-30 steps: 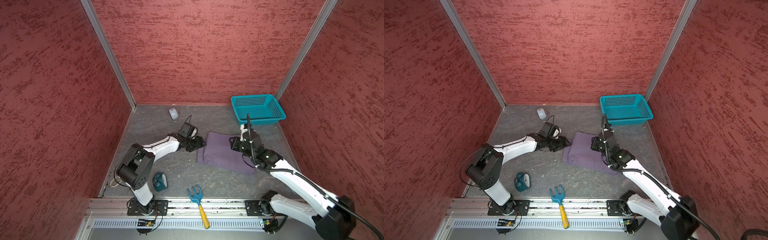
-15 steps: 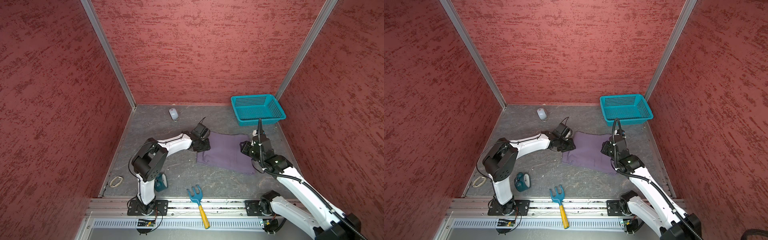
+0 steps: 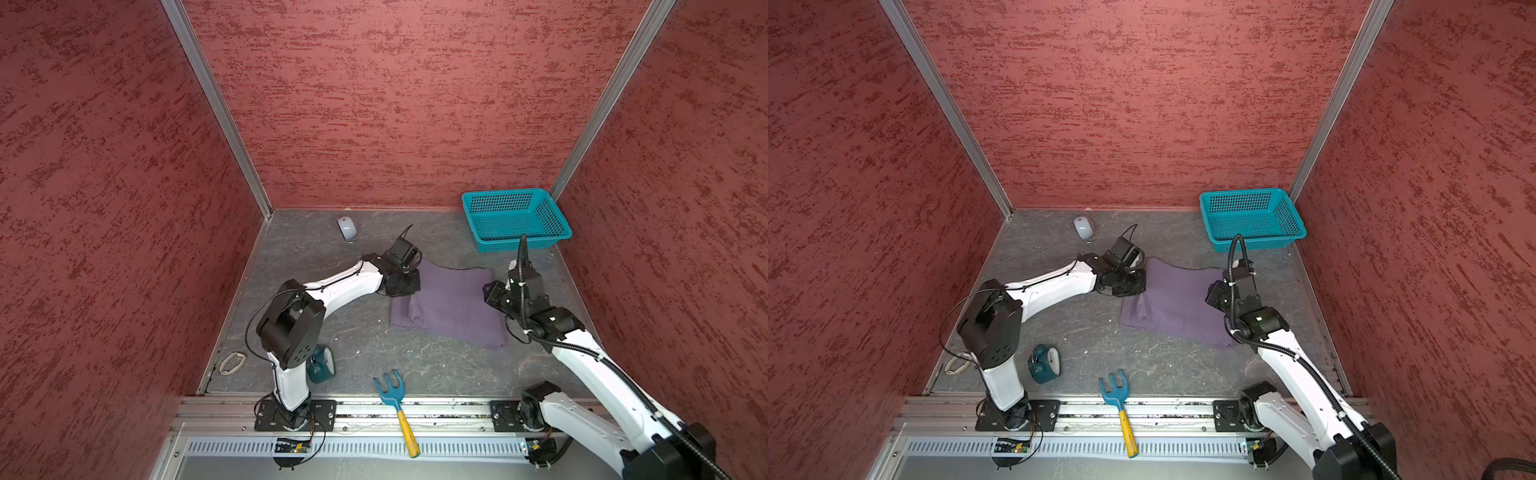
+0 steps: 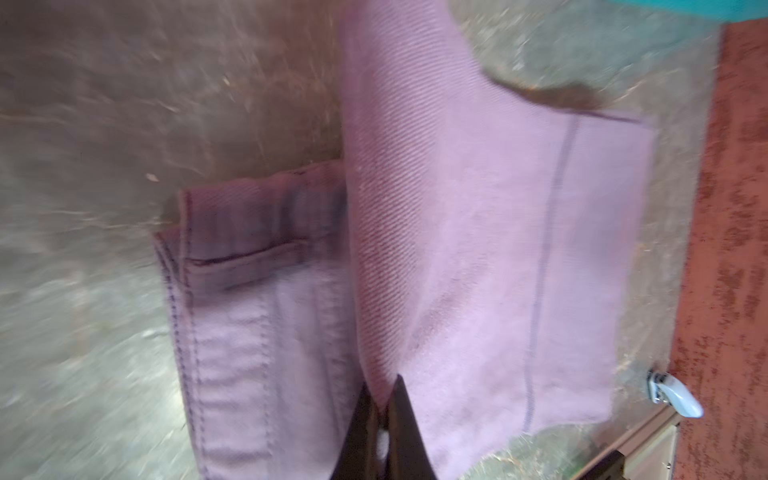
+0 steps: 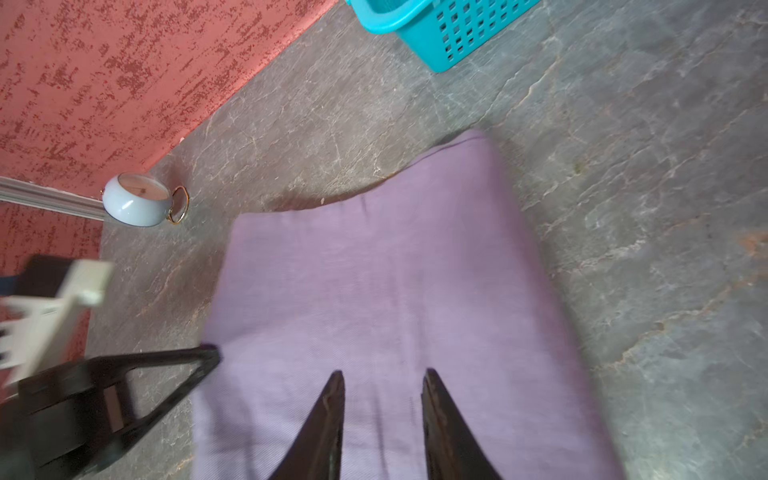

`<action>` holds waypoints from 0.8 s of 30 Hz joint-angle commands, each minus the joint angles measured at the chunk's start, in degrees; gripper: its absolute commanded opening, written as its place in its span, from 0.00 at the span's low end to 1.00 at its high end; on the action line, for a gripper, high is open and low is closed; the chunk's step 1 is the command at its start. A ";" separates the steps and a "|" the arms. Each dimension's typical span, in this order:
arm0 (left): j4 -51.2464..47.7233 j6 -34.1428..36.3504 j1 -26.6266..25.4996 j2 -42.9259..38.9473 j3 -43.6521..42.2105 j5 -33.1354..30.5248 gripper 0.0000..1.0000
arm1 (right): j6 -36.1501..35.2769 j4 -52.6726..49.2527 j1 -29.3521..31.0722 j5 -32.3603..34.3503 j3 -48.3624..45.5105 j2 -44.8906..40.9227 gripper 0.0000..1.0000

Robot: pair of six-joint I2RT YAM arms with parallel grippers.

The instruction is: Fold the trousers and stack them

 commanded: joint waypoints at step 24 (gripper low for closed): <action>-7.28 -8.82 3.84 -20.98 -19.43 -8.56 0.43 | 0.54 6.32 -2.51 -7.19 -3.83 8.16 0.33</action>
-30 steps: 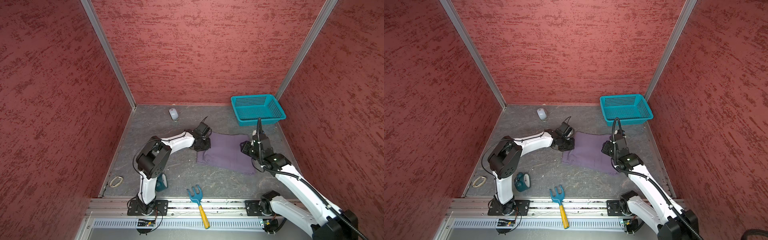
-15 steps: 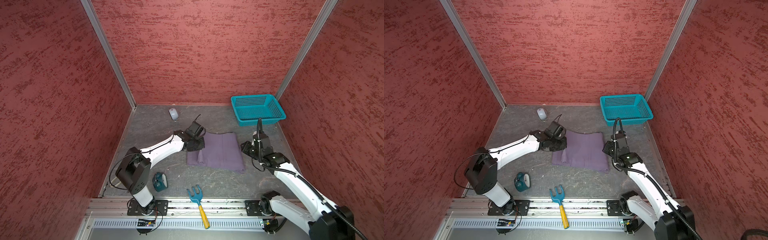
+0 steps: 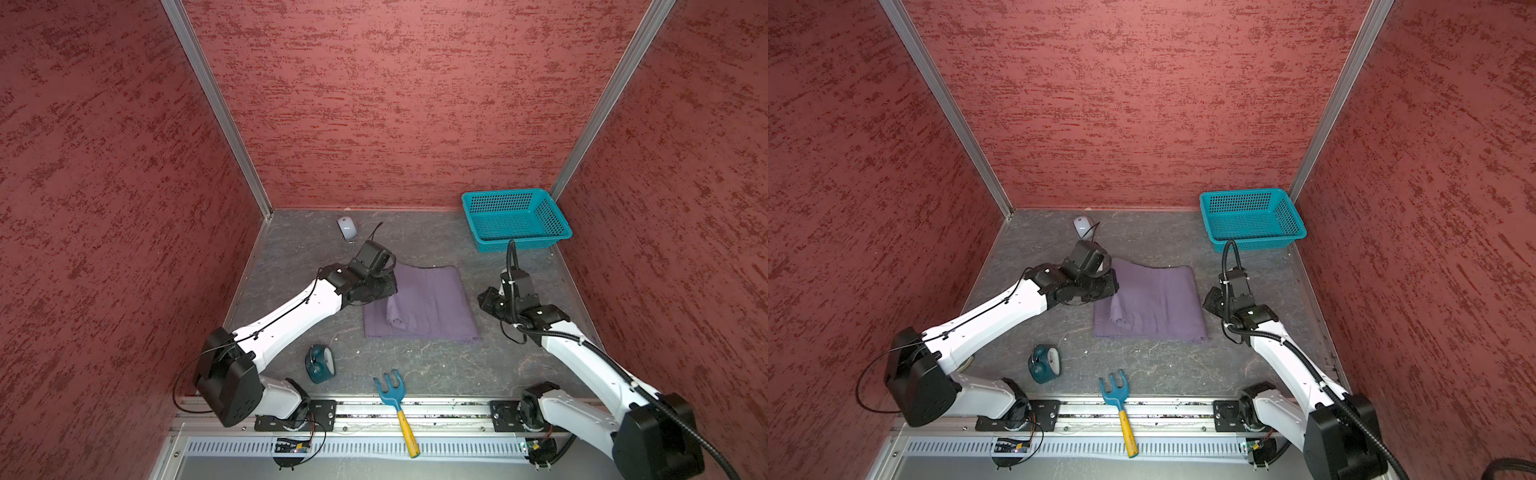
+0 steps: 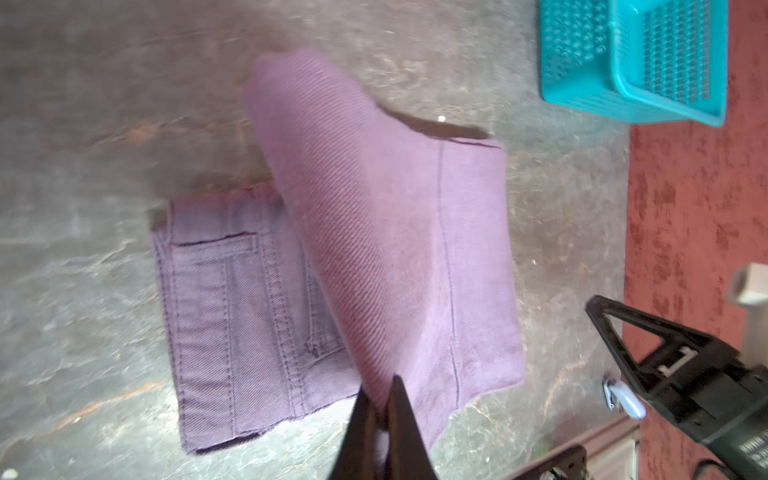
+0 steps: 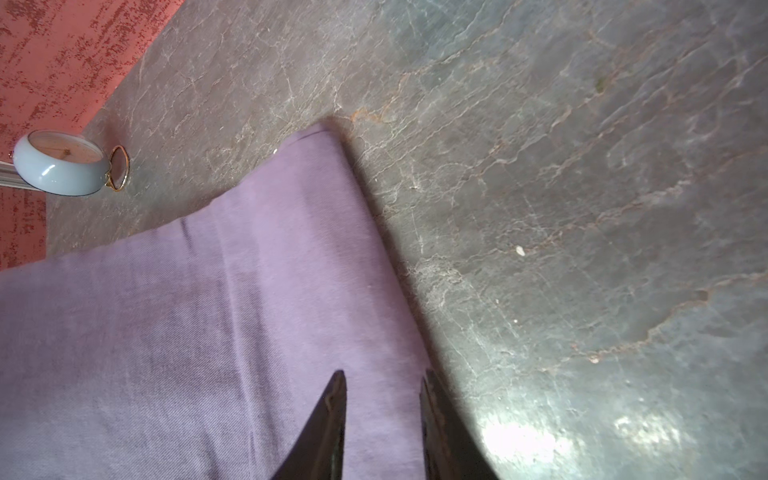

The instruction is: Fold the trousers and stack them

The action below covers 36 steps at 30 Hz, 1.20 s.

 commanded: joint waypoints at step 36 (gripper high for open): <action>15.09 5.70 19.68 12.55 -14.30 8.18 0.12 | -1.10 10.96 5.26 -9.30 4.16 26.28 0.34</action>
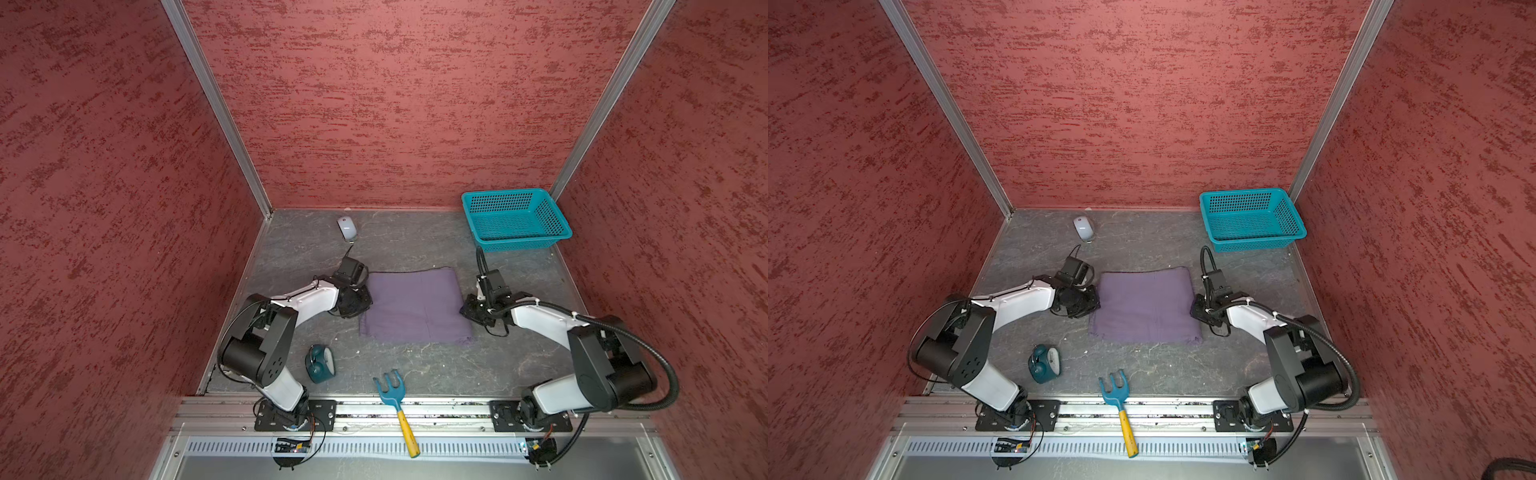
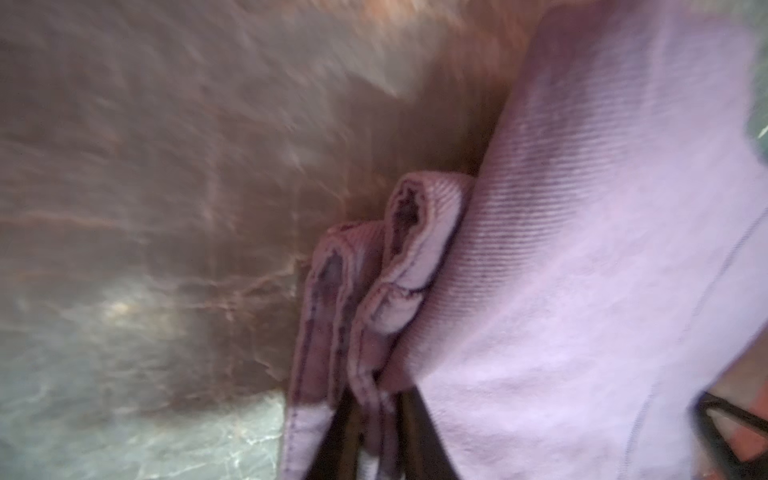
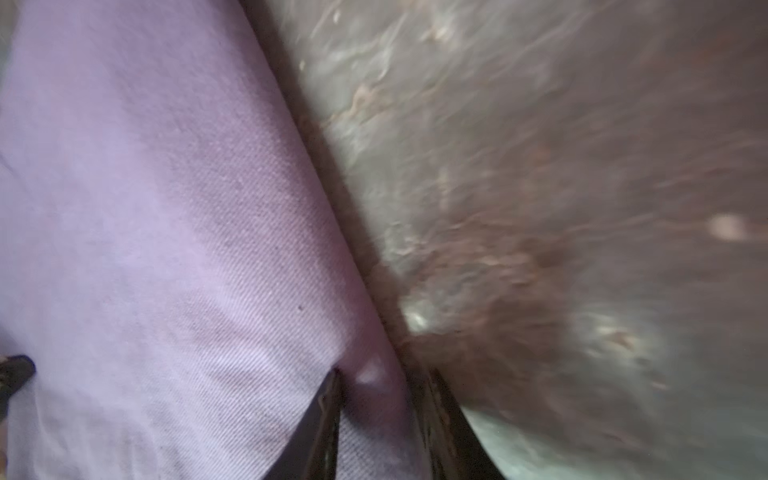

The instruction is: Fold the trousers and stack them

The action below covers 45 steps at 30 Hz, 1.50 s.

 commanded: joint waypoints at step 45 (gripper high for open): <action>3.62 -2.41 12.59 -0.42 -6.17 -3.68 0.33 | -0.88 4.14 16.29 30.35 0.61 -23.03 0.47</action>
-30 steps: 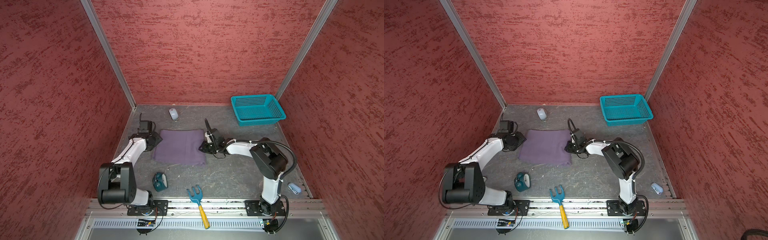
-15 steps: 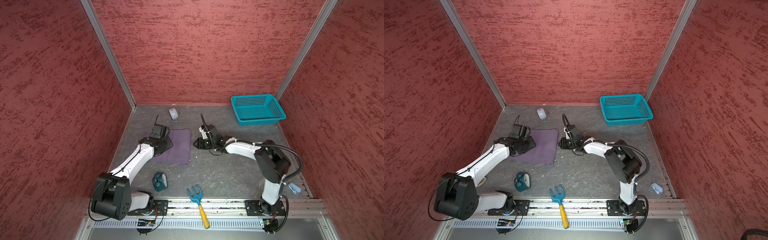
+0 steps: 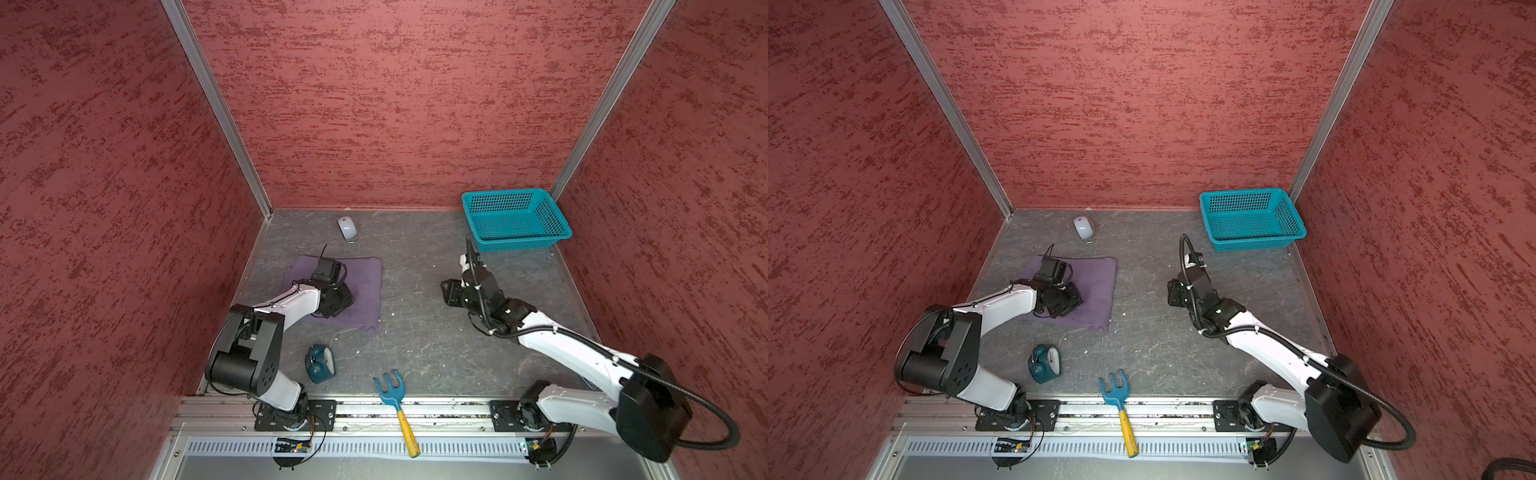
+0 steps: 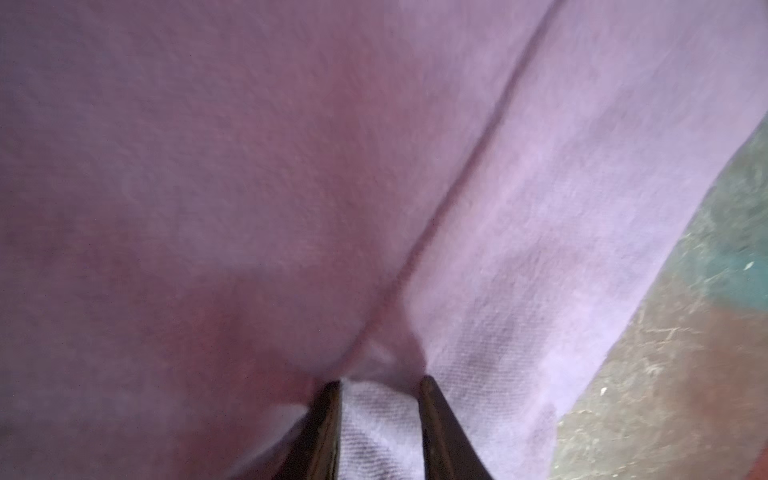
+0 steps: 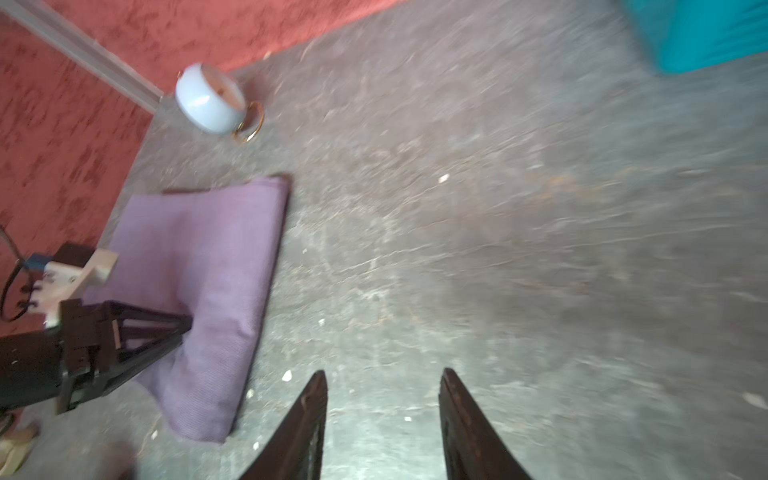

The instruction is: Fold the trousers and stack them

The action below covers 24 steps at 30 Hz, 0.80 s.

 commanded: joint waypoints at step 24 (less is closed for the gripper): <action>0.54 1.54 9.60 -5.04 1.04 -3.04 0.43 | 3.65 -5.58 -3.99 14.36 -1.53 -9.67 0.47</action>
